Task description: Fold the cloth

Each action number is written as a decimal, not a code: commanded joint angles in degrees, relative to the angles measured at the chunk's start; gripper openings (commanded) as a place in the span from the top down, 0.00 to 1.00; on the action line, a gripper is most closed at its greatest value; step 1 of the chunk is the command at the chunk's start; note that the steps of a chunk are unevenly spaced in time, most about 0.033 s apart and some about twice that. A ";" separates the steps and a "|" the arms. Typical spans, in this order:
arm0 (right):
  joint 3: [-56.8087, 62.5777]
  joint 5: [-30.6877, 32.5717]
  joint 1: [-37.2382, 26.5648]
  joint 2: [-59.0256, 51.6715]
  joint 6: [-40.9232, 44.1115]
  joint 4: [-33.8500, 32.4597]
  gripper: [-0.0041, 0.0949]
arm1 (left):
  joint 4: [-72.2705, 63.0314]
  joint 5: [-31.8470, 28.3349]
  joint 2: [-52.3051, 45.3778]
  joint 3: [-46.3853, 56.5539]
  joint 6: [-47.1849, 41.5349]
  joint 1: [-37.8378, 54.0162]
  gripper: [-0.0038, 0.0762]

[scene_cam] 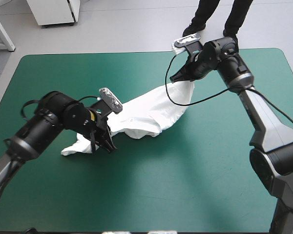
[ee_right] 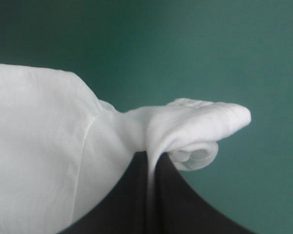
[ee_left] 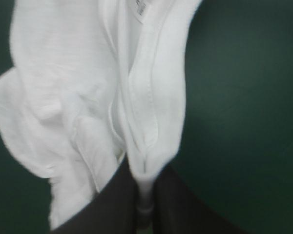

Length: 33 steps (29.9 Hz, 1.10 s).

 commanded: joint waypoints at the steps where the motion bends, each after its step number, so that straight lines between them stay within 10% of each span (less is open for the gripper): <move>1: -1.38 -1.67 -0.36 -9.79 0.64 -0.95 0.97 | 0.55 3.88 -6.49 -7.53 -2.36 -0.31 0.96; 22: -11.87 -8.83 -0.36 -36.09 3.14 -4.67 0.97 | -4.19 0.26 -11.60 -52.63 -2.97 -0.41 0.96; 33: -18.00 -11.14 -0.36 -41.99 0.51 3.51 0.97 | -17.70 -4.21 -11.60 -63.79 -2.72 -0.41 0.96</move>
